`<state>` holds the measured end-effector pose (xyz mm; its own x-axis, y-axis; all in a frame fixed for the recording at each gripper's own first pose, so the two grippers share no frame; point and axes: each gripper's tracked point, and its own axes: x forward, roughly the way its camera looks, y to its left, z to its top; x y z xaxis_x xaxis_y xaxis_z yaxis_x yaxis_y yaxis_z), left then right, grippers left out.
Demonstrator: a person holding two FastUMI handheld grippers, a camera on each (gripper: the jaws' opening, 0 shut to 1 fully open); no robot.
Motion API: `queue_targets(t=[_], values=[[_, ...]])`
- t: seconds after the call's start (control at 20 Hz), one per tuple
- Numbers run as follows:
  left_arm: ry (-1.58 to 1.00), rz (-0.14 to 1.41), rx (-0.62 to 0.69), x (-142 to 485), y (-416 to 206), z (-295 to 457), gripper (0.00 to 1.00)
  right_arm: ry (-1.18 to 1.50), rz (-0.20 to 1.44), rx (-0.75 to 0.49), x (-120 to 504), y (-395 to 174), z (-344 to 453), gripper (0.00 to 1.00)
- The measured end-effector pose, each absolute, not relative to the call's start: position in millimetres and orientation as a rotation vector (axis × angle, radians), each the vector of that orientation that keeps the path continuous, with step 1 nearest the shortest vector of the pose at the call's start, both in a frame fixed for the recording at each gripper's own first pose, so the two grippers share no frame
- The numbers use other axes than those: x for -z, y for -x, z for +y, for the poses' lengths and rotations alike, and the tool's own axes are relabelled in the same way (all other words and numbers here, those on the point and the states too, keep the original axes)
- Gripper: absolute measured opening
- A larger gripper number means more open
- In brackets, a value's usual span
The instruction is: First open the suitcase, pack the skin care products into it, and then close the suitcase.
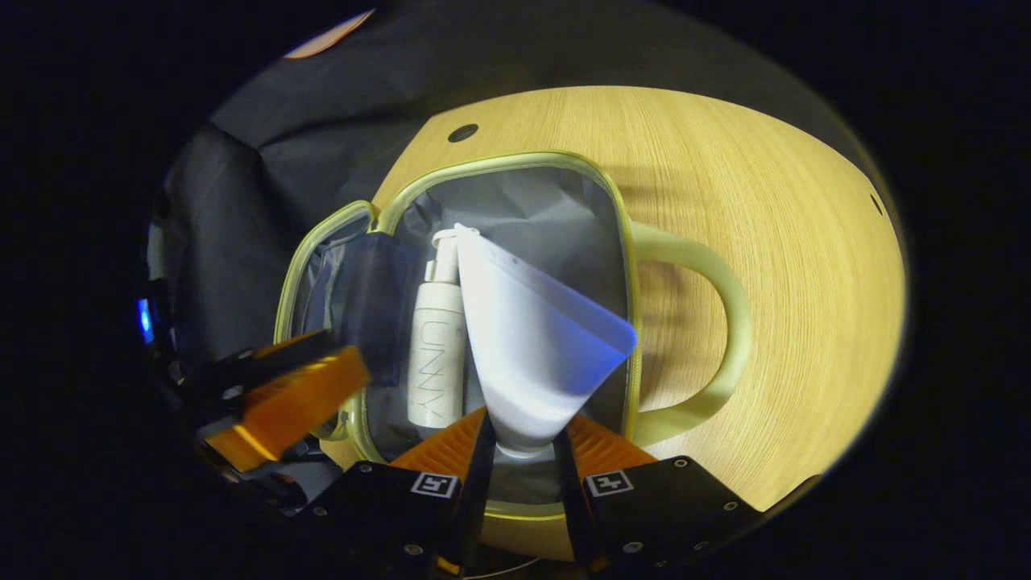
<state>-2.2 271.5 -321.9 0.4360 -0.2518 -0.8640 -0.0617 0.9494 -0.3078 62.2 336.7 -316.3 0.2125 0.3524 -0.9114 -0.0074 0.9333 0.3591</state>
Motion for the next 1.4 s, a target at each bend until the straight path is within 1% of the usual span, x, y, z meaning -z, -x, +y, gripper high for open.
queue_targets(t=[0.05, 0.2, 0.3, 0.4, 0.5, 0.6, 0.65, 0.75, 0.8, 0.85, 0.9, 1.0, 1.05, 1.1, 1.15, 1.25, 1.35, 1.4], values=[[0.308, 1.076, 0.061, 311, 3, 295, 0.89, -0.322, 1.347, -0.246, 316, -66, 339, 0.44], [0.326, 0.962, -0.172, 289, 26, 386, 0.89, -0.338, 1.372, -0.209, 325, -77, 336, 0.44], [0.395, 0.929, -0.312, 281, 45, 444, 0.88, -0.332, 1.389, -0.204, 333, -78, 342, 0.44], [0.466, 0.92, -0.423, 291, 54, 486, 0.88, -0.324, 1.398, -0.194, 340, -78, 349, 0.43], [0.541, 0.938, -0.45, 311, 61, 512, 0.88, -0.329, 1.377, -0.17, 339, -83, 351, 0.43], [0.606, 0.961, -0.455, 334, 67, 531, 0.89, -0.336, 1.359, -0.185, 336, -82, 359, 0.44], [0.618, 0.959, -0.478, 342, 71, 543, 0.89, -0.335, 1.346, -0.189, 332, -82, 359, 0.47], [0.708, 0.926, -0.498, 344, 65, 555, 0.89, -0.361, 1.289, -0.189, 323, -89, 357, 0.56], [0.77, 0.916, -0.504, 343, 64, 561, 0.88, -0.377, 1.265, -0.186, 315, -90, 355, 0.64], [0.824, 0.898, -0.517, 337, 68, 566, 0.88, -0.385, 1.241, -0.182, 311, -91, 353, 0.64], [0.89, 0.847, -0.544, 333, 67, 574, 0.89, -0.394, 1.218, -0.179, 306, -91, 349, 0.75], [1.036, 0.799, -0.576, 330, 74, 586, 0.89, -0.414, 1.171, -0.17, 293, -91, 340, 0.81], [1.101, 0.802, -0.584, 333, 77, 588, 0.89, -0.418, 1.148, -0.165, 287, -91, 335, 0.81], [1.142, 0.83, -0.577, 339, 82, 587, 0.94, -0.415, 1.124, -0.162, 282, -90, 329, 0.84], [1.157, 0.857, -0.585, 343, 86, 593, 0.88, -0.408, 1.105, -0.151, 277, -90, 323, 0.85], [1.187, 0.862, -0.588, 342, 94, 601, 0.6, -0.414, 1.055, -0.134, 261, -90, 312, 0.87], [1.18, 0.876, -0.571, 340, 98, 608, 0.33, -0.429, 0.98, -0.115, 242, -94, 299, 0.91], [1.154, 0.895, -0.565, 349, 91, 599, 0.33, -0.436, 0.938, -0.104, 232, -96, 292, 0.94]])
